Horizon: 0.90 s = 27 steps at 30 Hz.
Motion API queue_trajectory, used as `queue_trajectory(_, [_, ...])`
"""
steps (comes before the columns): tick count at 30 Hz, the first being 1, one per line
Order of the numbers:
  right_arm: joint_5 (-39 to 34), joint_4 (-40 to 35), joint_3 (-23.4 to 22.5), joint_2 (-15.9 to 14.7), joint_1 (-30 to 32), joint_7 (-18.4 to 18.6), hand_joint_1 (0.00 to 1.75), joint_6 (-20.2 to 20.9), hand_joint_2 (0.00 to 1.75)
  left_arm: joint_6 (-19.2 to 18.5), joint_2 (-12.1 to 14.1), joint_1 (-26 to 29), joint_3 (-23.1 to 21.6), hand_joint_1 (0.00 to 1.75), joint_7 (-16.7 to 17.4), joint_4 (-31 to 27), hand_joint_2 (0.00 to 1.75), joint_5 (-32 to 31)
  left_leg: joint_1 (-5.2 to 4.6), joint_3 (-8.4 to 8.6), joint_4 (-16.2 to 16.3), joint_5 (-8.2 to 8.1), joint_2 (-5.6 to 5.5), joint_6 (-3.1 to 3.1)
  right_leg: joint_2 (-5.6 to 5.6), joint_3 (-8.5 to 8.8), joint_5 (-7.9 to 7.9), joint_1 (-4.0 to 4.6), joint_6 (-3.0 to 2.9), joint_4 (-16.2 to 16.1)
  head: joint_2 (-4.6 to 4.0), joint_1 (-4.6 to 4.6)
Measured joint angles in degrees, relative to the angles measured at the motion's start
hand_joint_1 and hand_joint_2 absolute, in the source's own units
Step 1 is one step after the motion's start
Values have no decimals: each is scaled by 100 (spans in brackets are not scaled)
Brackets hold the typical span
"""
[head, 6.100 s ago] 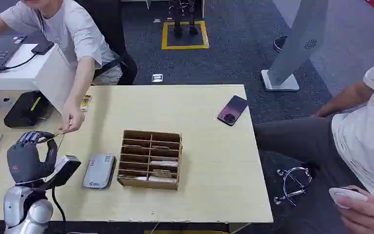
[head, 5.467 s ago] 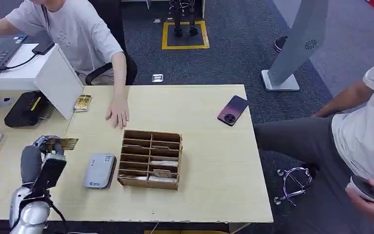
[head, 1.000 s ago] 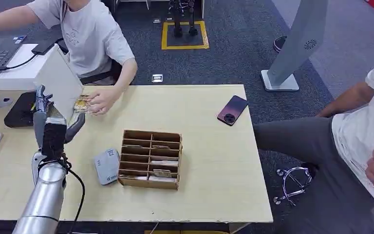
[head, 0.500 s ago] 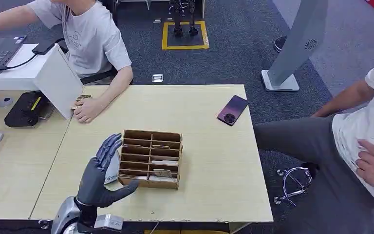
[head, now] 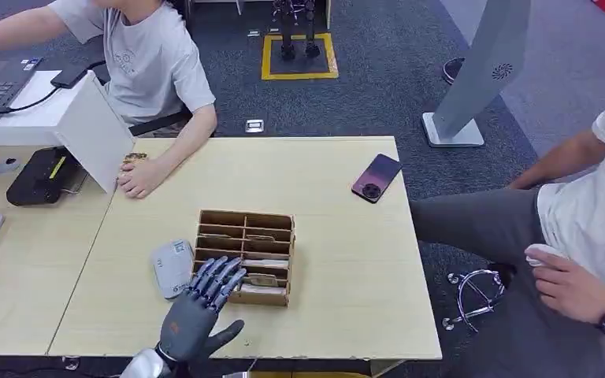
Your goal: Pass the card to the sensor for recognition and then transmit it.
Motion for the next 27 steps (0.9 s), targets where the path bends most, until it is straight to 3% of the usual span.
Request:
queue_trajectory(9, [-20, 0, -2, -31, 5, -72, 0, 0, 0, 99, -18, -147, 22, 0, 431, 553, 175, -306, 0, 1, 0, 0, 0, 1, 0, 1, 0, -1, 0, 0, 0, -2])
queue_trajectory(27, [-35, 0, 0, -72, 21, -87, 0, 0, 0, 118, -112, -195, 231, 0, 435, 909, 175, -325, 0, 0, 0, 1, 0, 1, 0, 1, 0, 0, 0, 0, 0, 0])
